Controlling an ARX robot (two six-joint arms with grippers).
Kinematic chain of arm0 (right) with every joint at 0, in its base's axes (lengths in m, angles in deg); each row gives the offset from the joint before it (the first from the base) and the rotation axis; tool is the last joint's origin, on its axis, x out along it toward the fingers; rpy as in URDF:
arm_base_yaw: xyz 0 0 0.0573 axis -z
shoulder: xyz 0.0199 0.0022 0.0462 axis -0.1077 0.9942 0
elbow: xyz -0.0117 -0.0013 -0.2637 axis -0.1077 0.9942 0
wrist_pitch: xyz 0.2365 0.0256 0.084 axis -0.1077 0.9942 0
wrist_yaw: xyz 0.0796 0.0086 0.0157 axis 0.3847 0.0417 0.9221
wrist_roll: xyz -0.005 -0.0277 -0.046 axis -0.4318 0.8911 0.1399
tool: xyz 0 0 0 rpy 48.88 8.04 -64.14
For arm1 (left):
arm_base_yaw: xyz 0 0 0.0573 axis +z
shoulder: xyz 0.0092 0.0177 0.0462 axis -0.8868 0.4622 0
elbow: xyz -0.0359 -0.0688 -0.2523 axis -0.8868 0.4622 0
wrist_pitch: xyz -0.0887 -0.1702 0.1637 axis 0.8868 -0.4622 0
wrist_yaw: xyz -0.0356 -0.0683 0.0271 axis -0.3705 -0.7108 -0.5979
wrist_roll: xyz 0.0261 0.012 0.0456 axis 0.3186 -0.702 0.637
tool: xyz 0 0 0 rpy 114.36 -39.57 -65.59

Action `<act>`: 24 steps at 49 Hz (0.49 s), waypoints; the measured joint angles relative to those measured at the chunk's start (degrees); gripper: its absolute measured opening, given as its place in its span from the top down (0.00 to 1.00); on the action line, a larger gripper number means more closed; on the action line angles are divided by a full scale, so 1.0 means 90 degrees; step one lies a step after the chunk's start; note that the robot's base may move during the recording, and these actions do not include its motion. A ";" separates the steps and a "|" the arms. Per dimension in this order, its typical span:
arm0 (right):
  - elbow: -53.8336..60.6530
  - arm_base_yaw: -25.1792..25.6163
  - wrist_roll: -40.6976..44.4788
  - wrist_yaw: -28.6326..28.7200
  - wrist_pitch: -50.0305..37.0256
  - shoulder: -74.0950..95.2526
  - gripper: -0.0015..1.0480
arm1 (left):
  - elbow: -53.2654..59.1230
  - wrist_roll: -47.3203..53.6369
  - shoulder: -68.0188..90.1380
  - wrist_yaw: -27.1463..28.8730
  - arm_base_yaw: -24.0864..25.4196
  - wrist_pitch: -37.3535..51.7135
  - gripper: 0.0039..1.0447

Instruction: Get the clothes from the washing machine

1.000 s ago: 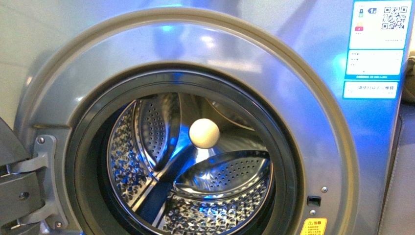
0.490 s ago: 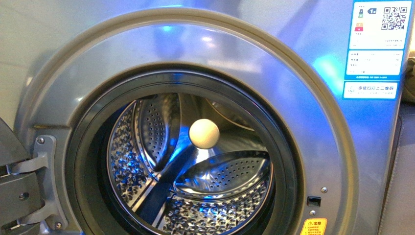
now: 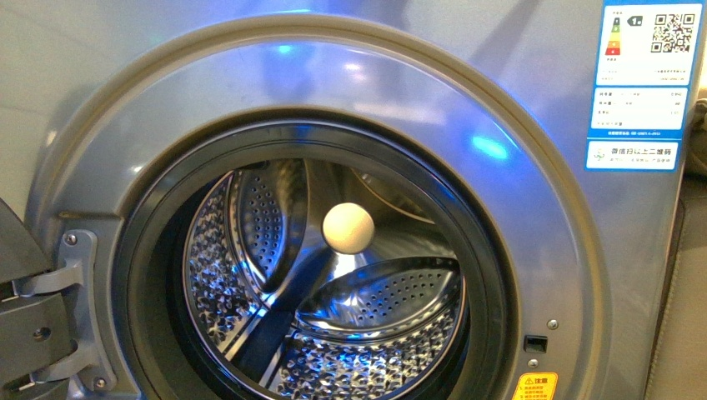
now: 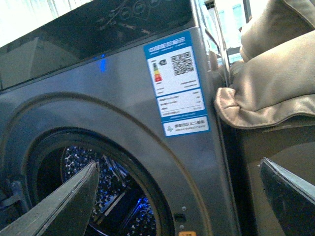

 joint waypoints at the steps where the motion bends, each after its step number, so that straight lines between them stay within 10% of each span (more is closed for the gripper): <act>1: -0.0007 -0.0304 0.0189 -0.0398 0.0335 -0.0163 0.10 | 0.0000 0.0000 0.0000 0.0000 0.0000 0.0000 0.06; 8: -0.0126 -0.1491 0.1260 -0.2509 0.2939 -0.0974 0.31 | 0.0000 0.0000 0.0000 0.0000 0.0000 0.0000 0.06; 24: 0.0447 -0.0063 0.1744 -0.1137 0.3286 -0.1513 0.90 | -0.0104 -0.0085 0.0007 0.0699 -0.0087 -0.0146 0.06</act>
